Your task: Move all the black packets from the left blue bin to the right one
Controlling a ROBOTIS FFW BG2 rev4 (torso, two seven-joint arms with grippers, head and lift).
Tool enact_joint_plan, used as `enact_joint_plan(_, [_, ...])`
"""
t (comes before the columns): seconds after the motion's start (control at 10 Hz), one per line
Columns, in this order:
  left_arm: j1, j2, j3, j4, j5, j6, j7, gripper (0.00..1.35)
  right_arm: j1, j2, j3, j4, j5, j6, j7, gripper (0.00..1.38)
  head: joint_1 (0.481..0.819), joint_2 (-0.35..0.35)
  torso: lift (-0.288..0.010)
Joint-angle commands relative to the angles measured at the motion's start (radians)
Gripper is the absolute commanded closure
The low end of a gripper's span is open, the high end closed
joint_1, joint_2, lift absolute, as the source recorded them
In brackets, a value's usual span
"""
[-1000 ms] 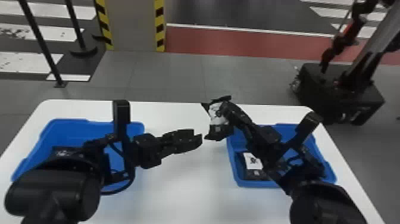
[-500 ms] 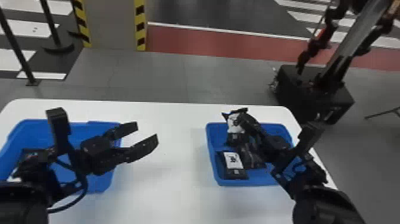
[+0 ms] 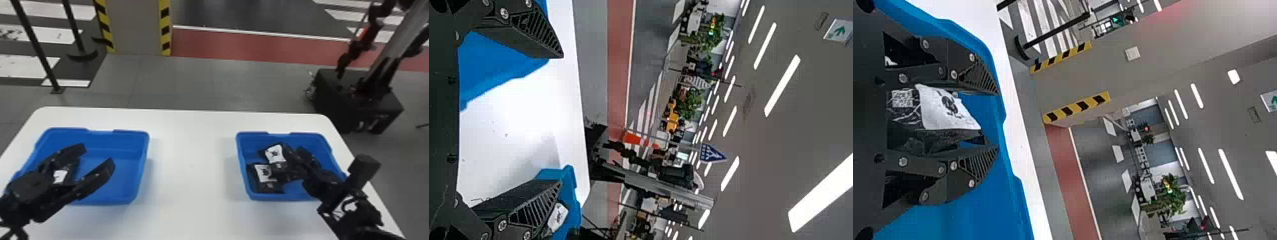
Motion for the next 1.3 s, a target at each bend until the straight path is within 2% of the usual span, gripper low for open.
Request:
enact_joint_plan(0.0, [0.058, -0.001, 0.072, -0.085, -0.01, 0.013, 0.006, 0.15, 0.057, 0.004, 0.0, -0.085, 0.0, -0.005, -0.021, 0.11, 0.695, -0.098, -0.11])
enact_joint_plan(0.1, [0.07, -0.005, 0.106, -0.124, -0.03, 0.018, 0.017, 0.15, 0.099, 0.011, 0.0, -0.164, -0.002, -0.017, -0.022, 0.15, 0.695, -0.086, -0.11])
enact_joint_plan(0.3, [0.07, -0.03, 0.205, -0.158, -0.126, 0.062, 0.028, 0.15, 0.155, 0.054, 0.003, -0.291, -0.011, -0.02, 0.008, 0.15, 0.695, -0.021, -0.11])
enact_joint_plan(0.4, [0.06, -0.045, 0.25, -0.166, -0.191, 0.104, 0.042, 0.15, 0.155, 0.068, 0.003, -0.299, -0.022, -0.02, 0.051, 0.15, 0.695, 0.032, -0.11])
enact_joint_plan(0.5, [0.046, -0.051, 0.27, -0.166, -0.241, 0.156, 0.062, 0.15, 0.155, 0.071, 0.008, -0.309, -0.023, -0.017, 0.08, 0.15, 0.695, 0.086, -0.11])
enact_joint_plan(0.7, [-0.018, -0.034, 0.27, -0.109, -0.327, 0.286, 0.081, 0.15, 0.16, 0.071, 0.024, -0.328, -0.028, -0.005, 0.094, 0.15, 0.695, 0.162, -0.11])
enact_joint_plan(0.9, [-0.102, -0.005, 0.224, 0.001, -0.369, 0.35, 0.109, 0.16, 0.16, 0.073, 0.032, -0.326, -0.032, 0.01, 0.1, 0.15, 0.695, 0.208, -0.11])
enact_joint_plan(1.1, [-0.2, 0.021, 0.179, 0.119, -0.402, 0.377, 0.118, 0.16, 0.16, 0.076, 0.034, -0.321, -0.034, 0.02, 0.105, 0.15, 0.695, 0.218, -0.11])
enact_joint_plan(1.2, [-0.237, 0.033, 0.153, 0.151, -0.412, 0.423, 0.126, 0.17, 0.16, 0.076, 0.034, -0.321, -0.034, 0.022, 0.107, 0.15, 0.695, 0.215, -0.11])
